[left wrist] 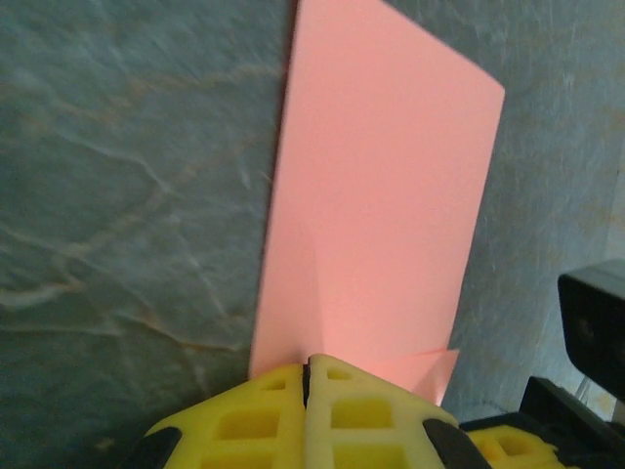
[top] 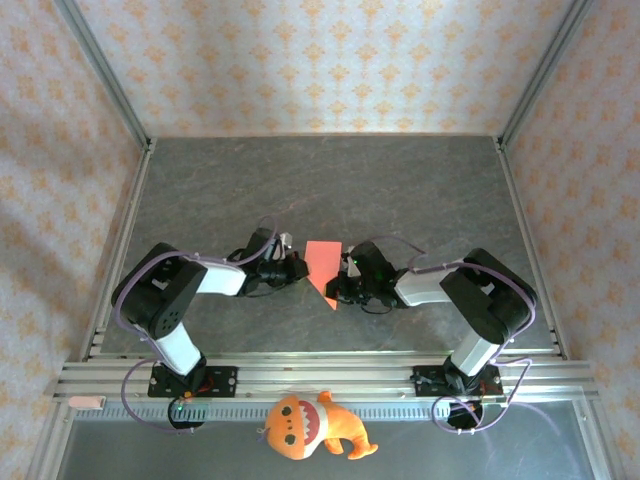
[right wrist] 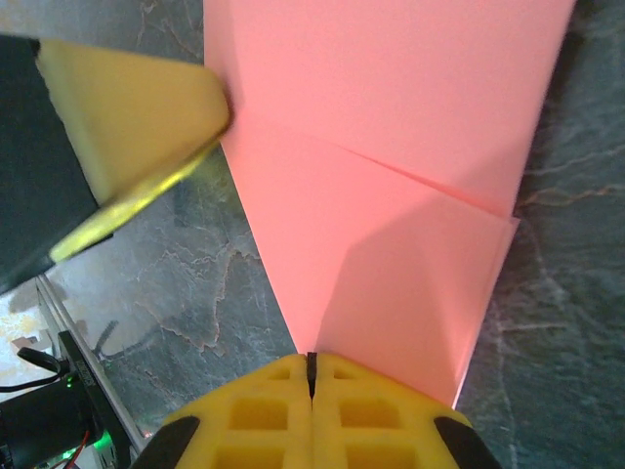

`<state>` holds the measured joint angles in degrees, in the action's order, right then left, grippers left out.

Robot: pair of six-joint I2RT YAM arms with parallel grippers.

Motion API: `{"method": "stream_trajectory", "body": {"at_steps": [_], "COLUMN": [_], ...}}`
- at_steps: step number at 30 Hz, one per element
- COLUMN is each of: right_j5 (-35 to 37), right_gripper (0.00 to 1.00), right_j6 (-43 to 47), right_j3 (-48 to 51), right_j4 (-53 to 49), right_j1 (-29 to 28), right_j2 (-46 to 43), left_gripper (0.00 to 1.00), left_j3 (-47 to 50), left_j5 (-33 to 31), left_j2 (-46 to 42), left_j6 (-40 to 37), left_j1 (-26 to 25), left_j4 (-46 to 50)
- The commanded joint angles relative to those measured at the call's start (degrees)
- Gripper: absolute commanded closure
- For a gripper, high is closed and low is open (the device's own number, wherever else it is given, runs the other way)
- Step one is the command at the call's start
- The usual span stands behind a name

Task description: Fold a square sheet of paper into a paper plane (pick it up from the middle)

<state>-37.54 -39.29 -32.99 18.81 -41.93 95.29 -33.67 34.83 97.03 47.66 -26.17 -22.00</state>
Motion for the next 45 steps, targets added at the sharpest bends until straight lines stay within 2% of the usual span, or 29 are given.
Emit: {"method": "stream_trajectory", "body": {"at_steps": [1, 6, 12, 18, 25, 27, 30, 35, 39, 45], "right_j5": [3.9, 3.5, 2.3, 1.7, 1.6, 1.5, 1.3, -1.0, -4.2, -7.0], "right_gripper": [1.0, 1.0, 1.0, 1.0, 1.0, 1.0, 1.0, 1.0, 1.0, 1.0], "right_j6": [1.8, 3.2, 5.7, 7.6, 8.0, 8.0, 8.1, 7.1, 2.3, 1.9], "right_j3": [2.9, 2.4, 1.3, 0.4, 0.1, 0.1, 0.4, -0.4, -1.8, -5.6], "right_j4": [-9.8, -11.0, -12.5, -14.3, -14.6, -14.6, -14.7, -14.6, -7.9, -6.0], "right_j1": [0.7, 0.9, 1.2, 1.5, 1.9, 1.9, 1.9, 1.9, 1.9, 1.3], "right_j2": [1.6, 1.6, 1.9, 1.9, 1.7, 1.5, 1.0, -1.4, -6.0, -1.0], "left_gripper": [1.0, 1.0, 0.99, 0.98, 0.97, 0.98, 0.99, 1.0, 1.0, 1.0], "left_j3": [-0.2, -1.3, -0.8, -0.3, -2.1, -1.7, -1.5, -0.4, 0.7, 1.3], "left_j5": [-6.1, -5.6, -4.6, -2.6, -1.7, -2.4, -6.3, -7.5, -7.1, -6.5], "left_j2": [2.9, 1.2, -6.0, -8.9, -2.9, -0.7, 1.5, 3.1, 2.7, 2.4], "left_j6": [-3.0, -2.8, -2.0, -1.8, -0.2, 1.1, 0.9, 0.0, -0.9, 0.4], "left_j1": [3.2, 3.5, 3.3, 0.6, -5.8, -6.0, -5.5, -4.7, -4.9, -5.1], "left_j4": [6.1, 6.6, 6.4, 4.2, -0.4, -2.0, 0.9, 2.6, 2.9, 1.5]}}
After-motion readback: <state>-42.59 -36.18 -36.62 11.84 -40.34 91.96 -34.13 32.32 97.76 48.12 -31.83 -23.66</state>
